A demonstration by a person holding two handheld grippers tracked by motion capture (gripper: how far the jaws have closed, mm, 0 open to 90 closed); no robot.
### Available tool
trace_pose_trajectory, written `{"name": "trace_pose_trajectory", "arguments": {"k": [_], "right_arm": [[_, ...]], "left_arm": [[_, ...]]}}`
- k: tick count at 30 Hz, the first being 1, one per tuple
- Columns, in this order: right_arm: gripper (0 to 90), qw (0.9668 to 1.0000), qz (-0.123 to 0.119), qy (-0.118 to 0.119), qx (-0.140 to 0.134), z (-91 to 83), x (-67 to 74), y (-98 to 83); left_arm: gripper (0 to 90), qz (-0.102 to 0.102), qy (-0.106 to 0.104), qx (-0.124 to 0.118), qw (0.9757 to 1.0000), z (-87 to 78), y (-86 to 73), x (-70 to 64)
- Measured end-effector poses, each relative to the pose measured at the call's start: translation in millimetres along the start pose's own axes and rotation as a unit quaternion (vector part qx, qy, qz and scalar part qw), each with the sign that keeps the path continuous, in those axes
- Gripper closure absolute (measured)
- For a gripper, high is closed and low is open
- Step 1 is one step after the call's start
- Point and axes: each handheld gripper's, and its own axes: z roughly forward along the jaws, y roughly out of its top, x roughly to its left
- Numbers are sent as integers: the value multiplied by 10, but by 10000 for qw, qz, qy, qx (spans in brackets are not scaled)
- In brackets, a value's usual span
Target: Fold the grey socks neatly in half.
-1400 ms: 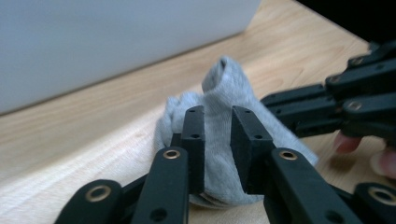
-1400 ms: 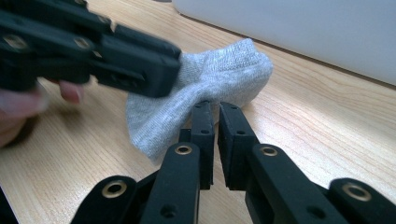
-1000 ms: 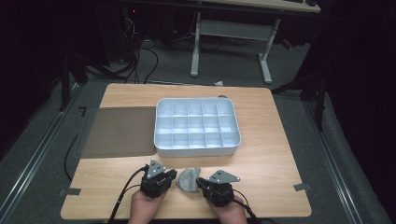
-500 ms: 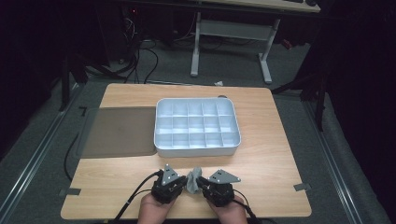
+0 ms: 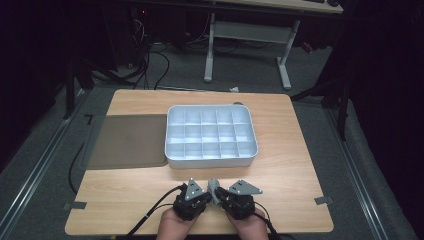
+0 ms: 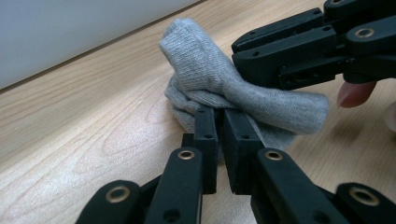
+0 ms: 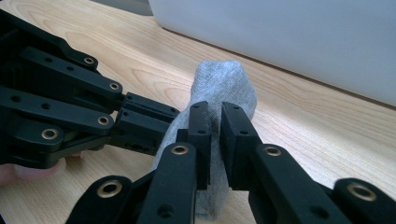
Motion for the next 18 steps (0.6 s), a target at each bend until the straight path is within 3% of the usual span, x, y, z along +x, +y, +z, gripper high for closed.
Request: {"name": "trace_pose_trajectory", "arguments": {"k": [9,18], "right_arm": [[873,9999,-93,43,0,58,69,-50],[900,9997,-216,71,-11,114,99,-118]], "left_arm": [[895,244,130,223,9994,6,-22,-3],[849,145,132,274,9994,-37,-48,72]]}}
